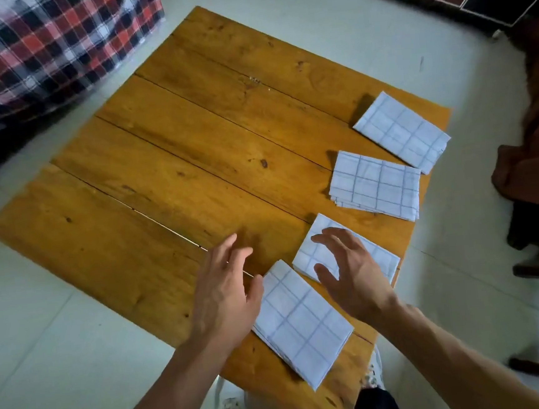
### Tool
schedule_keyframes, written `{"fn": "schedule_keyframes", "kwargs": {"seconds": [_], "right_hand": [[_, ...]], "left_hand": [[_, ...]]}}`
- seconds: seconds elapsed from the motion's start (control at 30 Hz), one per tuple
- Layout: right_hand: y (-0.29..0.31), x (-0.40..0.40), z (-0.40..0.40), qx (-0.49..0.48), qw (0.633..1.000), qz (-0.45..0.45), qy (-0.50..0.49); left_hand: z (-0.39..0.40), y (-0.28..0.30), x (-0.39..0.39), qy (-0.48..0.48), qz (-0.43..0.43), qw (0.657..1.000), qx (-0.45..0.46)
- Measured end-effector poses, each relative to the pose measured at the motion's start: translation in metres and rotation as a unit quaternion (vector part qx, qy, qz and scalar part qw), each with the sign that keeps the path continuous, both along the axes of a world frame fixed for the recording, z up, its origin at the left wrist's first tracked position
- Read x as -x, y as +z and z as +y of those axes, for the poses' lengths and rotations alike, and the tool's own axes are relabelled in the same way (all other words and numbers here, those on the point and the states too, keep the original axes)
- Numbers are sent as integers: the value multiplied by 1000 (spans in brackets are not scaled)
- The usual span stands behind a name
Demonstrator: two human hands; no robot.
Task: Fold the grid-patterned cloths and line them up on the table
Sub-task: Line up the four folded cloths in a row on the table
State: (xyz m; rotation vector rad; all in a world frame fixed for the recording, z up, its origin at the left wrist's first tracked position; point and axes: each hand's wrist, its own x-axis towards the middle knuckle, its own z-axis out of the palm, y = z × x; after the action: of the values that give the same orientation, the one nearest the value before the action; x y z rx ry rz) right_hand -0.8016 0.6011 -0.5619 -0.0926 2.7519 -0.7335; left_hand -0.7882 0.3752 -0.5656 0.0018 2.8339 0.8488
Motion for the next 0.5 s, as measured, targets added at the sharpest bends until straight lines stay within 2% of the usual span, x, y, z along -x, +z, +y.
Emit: {"fn": "schedule_keyframes", "kwargs": {"seconds": [0.13,0.23,0.37,0.5], "right_hand": [[12,12,32,-9,996,-38,81],[42,11,60,-20,988,-56,140],[110,7,95,-22,977,-49,206],[183,0,117,8,973,2,229]], "left_hand": [[19,13,-13,77,-17,996,43],[46,40,-33,134,-14,989,55],[88,102,-65,209,8,978,23],[112,176,-90,278,-1,960,25]]}}
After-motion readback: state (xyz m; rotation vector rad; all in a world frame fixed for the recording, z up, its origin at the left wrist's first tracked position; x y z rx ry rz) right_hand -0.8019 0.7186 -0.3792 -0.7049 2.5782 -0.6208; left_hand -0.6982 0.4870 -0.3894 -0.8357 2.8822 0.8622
